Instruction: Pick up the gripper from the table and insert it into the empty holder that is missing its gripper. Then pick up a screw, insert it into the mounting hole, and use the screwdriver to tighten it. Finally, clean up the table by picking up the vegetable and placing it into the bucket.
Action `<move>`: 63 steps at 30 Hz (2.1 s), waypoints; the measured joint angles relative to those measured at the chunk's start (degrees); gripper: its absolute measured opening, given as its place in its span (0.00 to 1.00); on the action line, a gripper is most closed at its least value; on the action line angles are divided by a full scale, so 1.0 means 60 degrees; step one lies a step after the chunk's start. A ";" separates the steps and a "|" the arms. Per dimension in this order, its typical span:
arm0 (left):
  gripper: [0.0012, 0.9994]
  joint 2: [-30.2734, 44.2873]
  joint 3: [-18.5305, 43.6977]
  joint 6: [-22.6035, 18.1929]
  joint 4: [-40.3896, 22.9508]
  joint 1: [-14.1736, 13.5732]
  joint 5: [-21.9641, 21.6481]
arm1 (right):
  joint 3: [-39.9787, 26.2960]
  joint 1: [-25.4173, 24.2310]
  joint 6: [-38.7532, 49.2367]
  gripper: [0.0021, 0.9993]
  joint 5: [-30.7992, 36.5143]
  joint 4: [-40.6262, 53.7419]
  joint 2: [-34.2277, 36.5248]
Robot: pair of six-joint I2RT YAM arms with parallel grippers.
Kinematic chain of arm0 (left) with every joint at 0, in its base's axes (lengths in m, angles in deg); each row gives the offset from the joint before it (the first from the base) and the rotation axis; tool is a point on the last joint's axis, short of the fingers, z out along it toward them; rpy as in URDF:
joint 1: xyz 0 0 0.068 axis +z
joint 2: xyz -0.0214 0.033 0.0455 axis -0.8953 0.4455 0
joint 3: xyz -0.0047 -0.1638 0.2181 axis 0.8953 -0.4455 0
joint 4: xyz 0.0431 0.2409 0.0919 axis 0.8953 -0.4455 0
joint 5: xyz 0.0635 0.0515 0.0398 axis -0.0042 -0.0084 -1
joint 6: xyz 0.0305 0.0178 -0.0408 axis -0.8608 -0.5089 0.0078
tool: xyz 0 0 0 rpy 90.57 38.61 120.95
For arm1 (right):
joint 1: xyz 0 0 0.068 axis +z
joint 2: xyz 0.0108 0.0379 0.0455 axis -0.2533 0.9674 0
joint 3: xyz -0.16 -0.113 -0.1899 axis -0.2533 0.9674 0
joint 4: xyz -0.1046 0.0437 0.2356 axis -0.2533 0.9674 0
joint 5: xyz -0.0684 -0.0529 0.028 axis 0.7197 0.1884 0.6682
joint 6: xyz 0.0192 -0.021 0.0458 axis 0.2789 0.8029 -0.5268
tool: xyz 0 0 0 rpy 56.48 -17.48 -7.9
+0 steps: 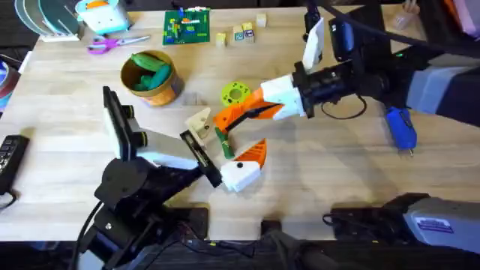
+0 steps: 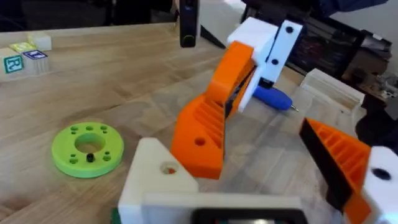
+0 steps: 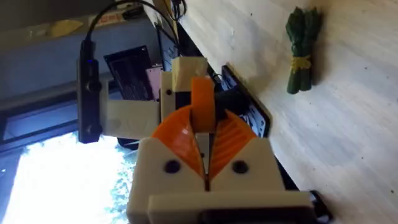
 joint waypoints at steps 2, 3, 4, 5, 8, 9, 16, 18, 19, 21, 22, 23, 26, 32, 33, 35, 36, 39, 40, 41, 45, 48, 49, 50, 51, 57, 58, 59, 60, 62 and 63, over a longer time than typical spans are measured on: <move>0.99 0.0000 0.0000 0.0000 0.0000 0.0000 0.0000 | 0.0000 0.0000 -0.0215 0.01 -0.0099 -0.0447 0.0149; 0.99 0.0000 0.0000 0.0000 0.0000 0.0000 -0.0003 | 0.0003 0.0000 -0.0340 0.01 -0.0144 -0.0633 0.0203; 0.99 0.0000 0.0000 0.0000 0.0000 0.0000 -0.0006 | 0.0004 0.0000 -0.0438 0.01 -0.0199 -0.0779 0.0239; 0.99 0.0000 0.0000 0.0000 0.0002 0.0000 0.0000 | 0.0004 0.0000 -0.0525 0.01 -0.0241 -0.0895 0.0274; 0.99 0.0000 0.0000 -0.0005 0.0004 0.0000 0.0000 | 0.0004 0.0000 -0.0723 0.01 -0.0328 -0.0953 0.0328; 0.99 0.0000 0.0000 -0.0015 0.0004 0.0000 -0.0001 | 0.0004 0.0004 -0.0799 0.01 -0.0349 -0.0962 0.0352; 0.99 0.0000 0.0000 -0.0148 -0.0007 0.0021 -0.0170 | 0.0004 0.0210 -0.1384 0.01 -0.0387 -0.1866 0.0810; 0.99 0.0000 0.0000 -0.0261 -0.0007 0.0038 -0.0274 | 0.0004 0.0342 -0.1716 0.01 -0.0296 -0.2353 0.0983; 0.99 0.0000 -0.0003 -0.0325 -0.0011 0.0047 -0.0312 | 0.0004 0.0438 -0.1929 0.01 -0.0196 -0.2616 0.1073; 0.99 0.0004 -0.0002 -0.0444 -0.0022 0.0073 -0.0402 | 0.0004 0.0662 -0.2348 0.01 0.0070 -0.2999 0.1196; 0.99 0.0004 0.0000 -0.0472 -0.0025 0.0073 -0.0411 | 0.0004 0.0778 -0.2545 0.01 0.0209 -0.3145 0.1223; 0.99 0.0004 0.0000 -0.0497 -0.0025 0.0073 -0.0420 | 0.0004 0.0925 -0.2753 0.01 0.0386 -0.3264 0.1228; 0.99 0.0004 0.0000 -0.0517 -0.0033 0.0076 -0.0595 | 0.0004 0.1415 -0.3339 0.01 0.0946 -0.3627 0.1224; 0.99 0.0004 -0.0003 -0.0546 -0.0054 0.0182 -0.1047 | 0.0004 0.1955 -0.3896 0.01 0.1952 -0.4175 0.1225; 0.99 0.0012 0.0000 -0.0546 -0.0058 0.0182 -0.1079 | 0.0004 0.1987 -0.3905 0.01 0.2039 -0.4194 0.1224; 0.99 0.0058 -0.0001 -0.0546 -0.0062 0.0182 -0.1110 | 0.0004 0.2022 -0.3961 0.01 0.2164 -0.4179 0.1224; 0.99 0.0058 0.0000 -0.0543 -0.0065 0.0182 -0.1122 | 0.0004 0.2029 -0.3971 0.01 0.2197 -0.4182 0.1224; 0.99 0.0058 -0.0003 -0.0543 -0.0066 0.0182 -0.1158 | 0.0004 0.2044 -0.4011 0.01 0.2229 -0.4186 0.1228; 0.99 0.0058 0.0000 -0.0545 -0.0066 0.0182 -0.1171 | 0.0004 0.2047 -0.4001 0.02 0.2229 -0.4187 0.1224; 0.99 0.0058 0.0000 -0.0544 -0.0066 0.0182 -0.1183 | 0.0004 0.2047 -0.3989 0.05 0.2226 -0.4188 0.1224; 0.99 0.0055 0.0000 -0.0536 -0.0058 0.0172 -0.1238 | 0.0004 0.2065 -0.3805 0.25 0.2208 -0.4157 0.1228; 0.99 0.0055 0.0000 -0.0467 -0.0044 0.0067 -0.1138 | 0.0004 0.2076 -0.3619 0.40 0.2116 -0.4154 0.1246; 0.99 0.0055 0.0000 -0.0462 -0.0044 0.0020 -0.1136 | 0.0004 0.2073 -0.3569 0.45 0.2056 -0.4149 0.1250; 0.99 0.0055 0.0000 -0.0440 -0.0044 -0.0004 -0.1133 | 0.0004 0.2069 -0.3540 0.51 0.1991 -0.4151 0.1253; 0.99 0.0055 0.0000 -0.0437 -0.0044 0.0000 -0.1140 | 0.0004 0.2058 -0.3503 0.57 0.1925 -0.4145 0.1253; 0.99 0.0055 0.0000 -0.0401 -0.0047 0.0000 -0.1151 | 0.0004 0.2005 -0.3332 0.87 0.1759 -0.4171 0.1250; 0.99 0.0055 -0.0001 -0.0401 -0.0047 0.0000 -0.1151 | 0.0004 0.1980 -0.3307 0.89 0.1759 -0.4168 0.1250; 0.99 0.0055 0.0000 -0.0401 -0.0047 0.0000 -0.1151 | 0.0004 0.1966 -0.3282 0.90 0.1755 -0.4167 0.1239; 0.99 0.0055 0.0000 -0.0401 -0.0047 0.0000 -0.1151 | 0.0004 0.1930 -0.3255 0.93 0.1752 -0.4162 0.1221; 0.99 0.0055 -0.0004 -0.0401 -0.0047 0.0000 -0.1151 | 0.0004 0.1788 -0.3151 0.96 0.1749 -0.4164 0.1158; 0.99 0.0055 -0.0004 -0.0401 -0.0047 0.0000 -0.1151 | 0.0004 0.1667 -0.3054 0.96 0.1772 -0.4167 0.1115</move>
